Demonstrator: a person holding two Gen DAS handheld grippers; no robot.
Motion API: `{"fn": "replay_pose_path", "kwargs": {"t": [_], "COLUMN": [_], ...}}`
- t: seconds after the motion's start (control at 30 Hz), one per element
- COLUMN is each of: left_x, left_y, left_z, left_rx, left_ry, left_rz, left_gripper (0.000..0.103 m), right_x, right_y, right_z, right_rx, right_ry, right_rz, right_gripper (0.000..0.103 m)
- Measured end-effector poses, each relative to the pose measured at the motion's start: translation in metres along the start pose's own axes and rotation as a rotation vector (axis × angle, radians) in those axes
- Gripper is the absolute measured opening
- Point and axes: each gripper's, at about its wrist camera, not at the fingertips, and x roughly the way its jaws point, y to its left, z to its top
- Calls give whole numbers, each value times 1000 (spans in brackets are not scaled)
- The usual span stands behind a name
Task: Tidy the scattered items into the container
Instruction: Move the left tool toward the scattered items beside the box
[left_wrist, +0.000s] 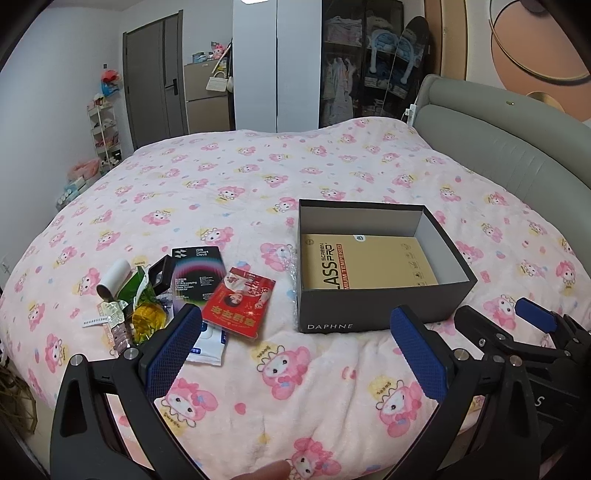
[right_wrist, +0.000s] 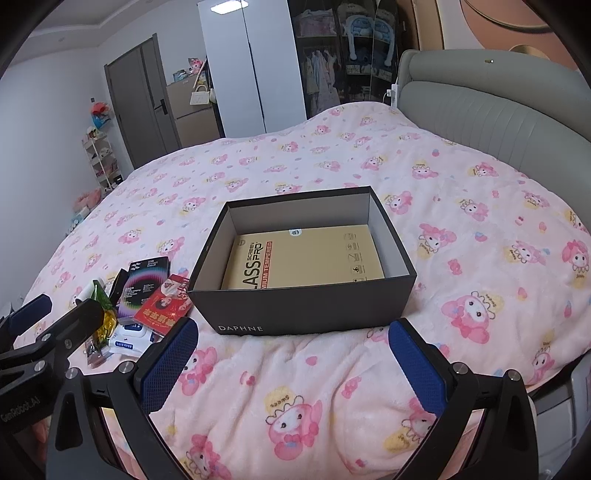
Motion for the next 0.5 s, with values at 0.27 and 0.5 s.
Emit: {"fn": "replay_pose_path", "kwargs": {"t": [0.27,0.5], "left_x": [10,25], "left_y": [14,42], "left_z": [-8,-20], "left_rx": [-15,-64], "left_ry": [17,49], "left_rz": [7,6], "left_gripper": [103,103], "right_x": [14,30], "right_y": [9,28], "right_z": [-5,-9], "right_rx": [-45,-81], "right_ry": [25,67], "right_rz": [0,23], "right_gripper": [103,103]}}
